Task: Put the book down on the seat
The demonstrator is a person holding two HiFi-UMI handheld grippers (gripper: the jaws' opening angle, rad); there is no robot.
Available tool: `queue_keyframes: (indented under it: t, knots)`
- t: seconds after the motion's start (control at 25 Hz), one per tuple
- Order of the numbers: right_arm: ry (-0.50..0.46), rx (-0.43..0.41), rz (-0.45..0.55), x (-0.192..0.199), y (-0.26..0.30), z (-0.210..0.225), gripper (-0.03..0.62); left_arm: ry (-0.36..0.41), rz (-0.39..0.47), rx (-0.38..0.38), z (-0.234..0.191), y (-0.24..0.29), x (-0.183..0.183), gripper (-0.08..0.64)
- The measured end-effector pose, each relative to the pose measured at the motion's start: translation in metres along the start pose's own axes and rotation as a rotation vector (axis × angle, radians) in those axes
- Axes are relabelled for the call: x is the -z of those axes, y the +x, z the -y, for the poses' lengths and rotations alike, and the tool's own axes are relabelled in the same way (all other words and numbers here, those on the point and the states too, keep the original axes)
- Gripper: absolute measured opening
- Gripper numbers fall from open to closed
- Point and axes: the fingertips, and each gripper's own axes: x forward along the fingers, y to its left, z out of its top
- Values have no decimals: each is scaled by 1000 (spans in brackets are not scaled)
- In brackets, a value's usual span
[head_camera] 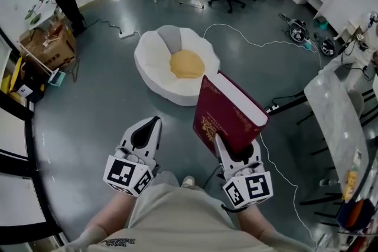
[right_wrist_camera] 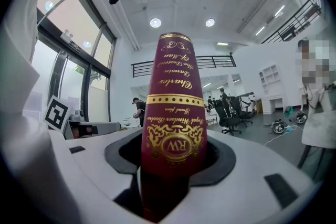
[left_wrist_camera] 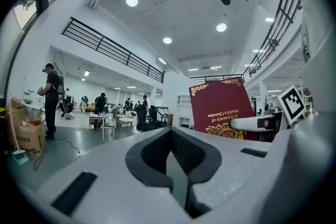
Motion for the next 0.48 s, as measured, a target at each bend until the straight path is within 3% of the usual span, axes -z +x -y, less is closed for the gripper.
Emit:
queue_keyframes:
  t: [0.32, 0.48]
  knots:
    - [-31, 2, 15, 4, 1, -2, 229, 2, -6, -4, -4, -2, 14, 3]
    - [-31, 8, 22, 9, 1, 28, 229, 13, 6, -8, 7, 17, 15, 3]
